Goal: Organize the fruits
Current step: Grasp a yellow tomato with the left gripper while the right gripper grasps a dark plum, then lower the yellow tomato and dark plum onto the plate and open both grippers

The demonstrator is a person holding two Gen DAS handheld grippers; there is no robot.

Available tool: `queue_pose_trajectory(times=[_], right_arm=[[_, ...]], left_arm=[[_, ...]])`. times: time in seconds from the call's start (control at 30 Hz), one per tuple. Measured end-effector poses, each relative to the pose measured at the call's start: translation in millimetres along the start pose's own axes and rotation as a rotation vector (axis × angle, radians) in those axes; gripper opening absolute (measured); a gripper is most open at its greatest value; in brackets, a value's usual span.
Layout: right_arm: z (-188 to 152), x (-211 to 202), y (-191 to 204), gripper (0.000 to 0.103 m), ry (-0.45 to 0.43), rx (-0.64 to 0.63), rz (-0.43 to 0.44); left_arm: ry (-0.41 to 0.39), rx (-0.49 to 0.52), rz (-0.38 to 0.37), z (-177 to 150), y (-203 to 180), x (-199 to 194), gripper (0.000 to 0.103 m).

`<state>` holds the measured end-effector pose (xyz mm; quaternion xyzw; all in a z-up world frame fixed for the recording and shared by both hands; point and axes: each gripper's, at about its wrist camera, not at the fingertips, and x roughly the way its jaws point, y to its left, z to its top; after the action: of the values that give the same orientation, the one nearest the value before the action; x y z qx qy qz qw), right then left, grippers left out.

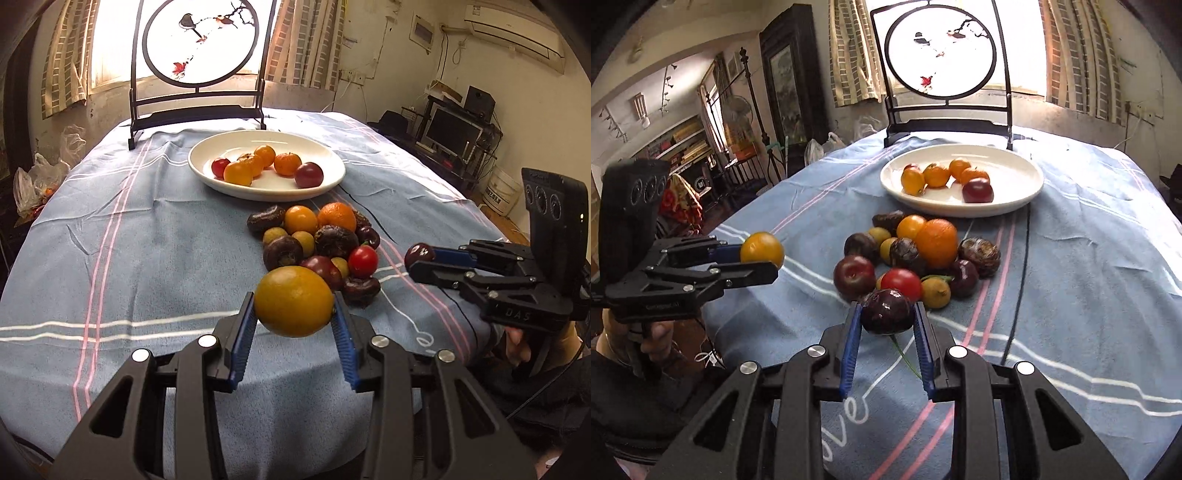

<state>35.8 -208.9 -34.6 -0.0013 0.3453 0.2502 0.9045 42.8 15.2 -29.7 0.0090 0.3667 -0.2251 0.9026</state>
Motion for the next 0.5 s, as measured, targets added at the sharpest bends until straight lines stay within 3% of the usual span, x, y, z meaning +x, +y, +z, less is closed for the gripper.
queue_pose_trajectory(times=[0.23, 0.33, 0.5], right_arm=[[77, -1, -69, 0.028, -0.077, 0.157, -0.033], [110, 21, -95, 0.028, -0.08, 0.191, -0.052], [146, 84, -126, 0.029, -0.021, 0.237, -0.064]], left_arm=[[-0.027, 0.02, 0.035, 70, 12, 37, 0.039], [-0.014, 0.034, 0.068, 102, 17, 70, 0.039], [0.071, 0.016, 0.036, 134, 18, 130, 0.039]])
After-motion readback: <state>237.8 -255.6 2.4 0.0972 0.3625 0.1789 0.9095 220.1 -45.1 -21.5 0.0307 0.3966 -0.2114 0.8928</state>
